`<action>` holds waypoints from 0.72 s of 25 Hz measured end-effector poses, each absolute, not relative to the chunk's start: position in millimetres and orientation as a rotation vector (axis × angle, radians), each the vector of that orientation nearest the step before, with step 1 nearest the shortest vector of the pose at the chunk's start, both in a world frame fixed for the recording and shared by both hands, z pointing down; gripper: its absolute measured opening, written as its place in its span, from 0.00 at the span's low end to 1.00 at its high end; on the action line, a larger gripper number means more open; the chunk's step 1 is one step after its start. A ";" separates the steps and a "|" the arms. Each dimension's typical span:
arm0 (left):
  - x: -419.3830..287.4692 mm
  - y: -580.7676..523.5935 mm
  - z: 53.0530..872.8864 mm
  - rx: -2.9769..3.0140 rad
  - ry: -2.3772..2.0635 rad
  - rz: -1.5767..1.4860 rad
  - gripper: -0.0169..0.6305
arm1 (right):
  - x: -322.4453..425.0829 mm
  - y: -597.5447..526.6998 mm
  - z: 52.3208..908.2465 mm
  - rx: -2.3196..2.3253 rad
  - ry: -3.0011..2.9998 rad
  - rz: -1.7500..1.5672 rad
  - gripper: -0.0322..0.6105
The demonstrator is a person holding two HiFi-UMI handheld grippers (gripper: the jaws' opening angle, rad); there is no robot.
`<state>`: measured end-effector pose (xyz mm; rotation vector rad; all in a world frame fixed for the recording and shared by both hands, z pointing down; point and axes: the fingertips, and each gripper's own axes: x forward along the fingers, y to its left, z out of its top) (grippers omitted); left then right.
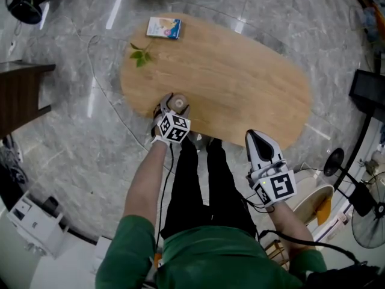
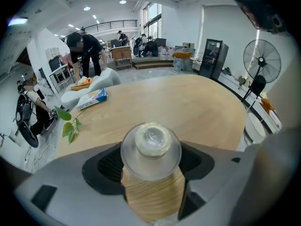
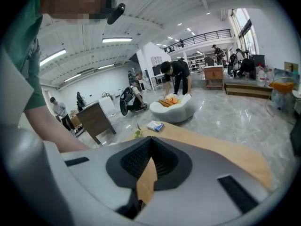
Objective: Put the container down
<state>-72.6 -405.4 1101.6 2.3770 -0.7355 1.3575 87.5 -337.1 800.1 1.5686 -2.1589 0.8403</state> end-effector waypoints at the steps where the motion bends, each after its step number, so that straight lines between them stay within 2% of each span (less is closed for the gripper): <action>1: -72.8 -405.2 1105.5 2.372 -0.733 1.364 0.55 | 86.5 -336.6 801.9 1.565 -2.159 0.843 0.09; 18: -79.8 -395.4 1093.5 2.317 -0.771 1.332 0.56 | 77.5 -330.9 779.6 1.552 -2.199 0.822 0.08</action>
